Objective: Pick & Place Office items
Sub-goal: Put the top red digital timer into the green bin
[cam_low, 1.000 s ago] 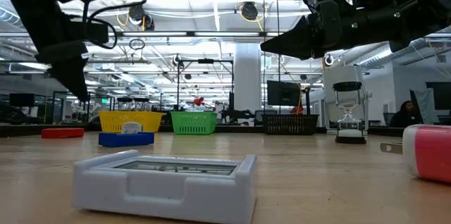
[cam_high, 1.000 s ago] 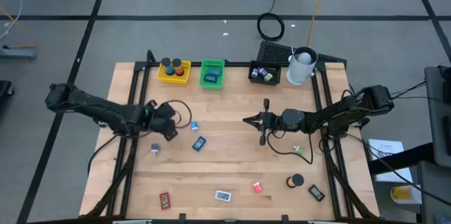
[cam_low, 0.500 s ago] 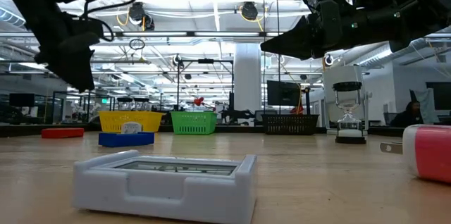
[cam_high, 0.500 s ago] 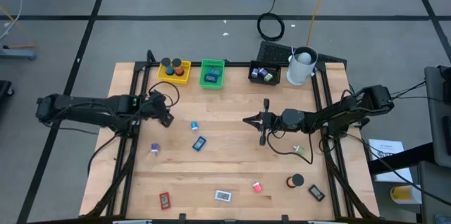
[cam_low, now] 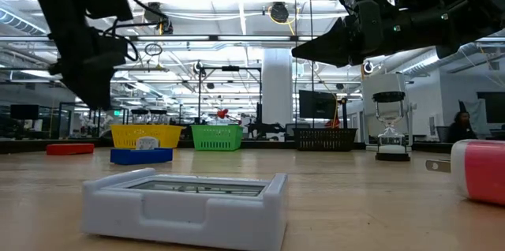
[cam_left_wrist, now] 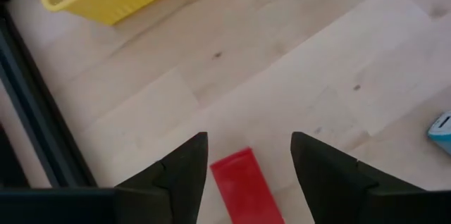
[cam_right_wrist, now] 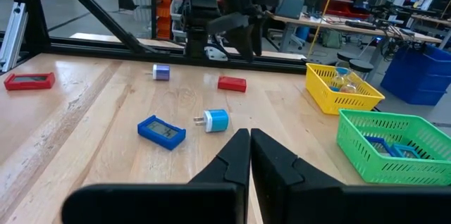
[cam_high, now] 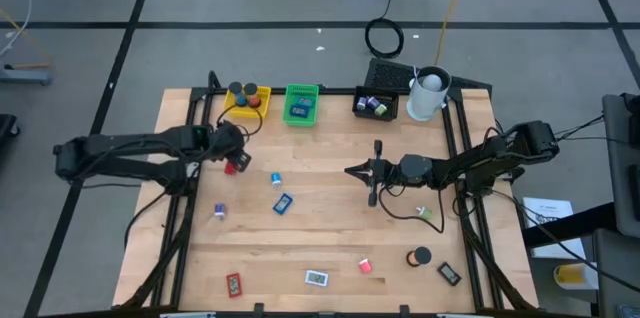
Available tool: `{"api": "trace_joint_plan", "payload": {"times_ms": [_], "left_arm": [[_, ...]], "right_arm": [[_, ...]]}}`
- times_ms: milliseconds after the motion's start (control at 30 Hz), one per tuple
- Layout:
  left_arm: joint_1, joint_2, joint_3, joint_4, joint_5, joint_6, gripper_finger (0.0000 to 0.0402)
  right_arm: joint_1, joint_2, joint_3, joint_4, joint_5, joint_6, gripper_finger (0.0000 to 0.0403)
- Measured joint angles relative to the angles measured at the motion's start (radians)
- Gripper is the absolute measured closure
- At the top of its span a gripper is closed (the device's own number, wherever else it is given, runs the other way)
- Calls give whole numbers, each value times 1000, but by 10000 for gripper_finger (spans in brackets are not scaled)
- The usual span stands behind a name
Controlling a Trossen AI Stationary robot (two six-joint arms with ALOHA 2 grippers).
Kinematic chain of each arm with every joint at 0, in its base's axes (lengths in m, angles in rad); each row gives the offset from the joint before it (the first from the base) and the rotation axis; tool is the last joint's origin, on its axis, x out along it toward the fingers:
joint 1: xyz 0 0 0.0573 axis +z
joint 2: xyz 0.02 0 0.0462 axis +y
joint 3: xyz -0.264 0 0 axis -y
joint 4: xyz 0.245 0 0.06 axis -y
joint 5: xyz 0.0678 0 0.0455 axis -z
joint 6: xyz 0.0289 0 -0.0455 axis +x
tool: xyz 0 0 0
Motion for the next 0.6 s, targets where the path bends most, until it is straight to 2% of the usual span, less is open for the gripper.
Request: {"api": "trace_joint_plan", "payload": {"times_ms": [167, 333, 600], "left_arm": [[83, 47, 31, -4, 82, 66, 152], [140, 94, 42, -52, 87, 90, 115], [183, 153, 42, -58, 153, 68, 123]], "right_arm": [[0, 0, 0, 0, 0, 0, 397], [0, 0, 0, 0, 0, 0, 397], [0, 0, 0, 0, 0, 0, 396]]}}
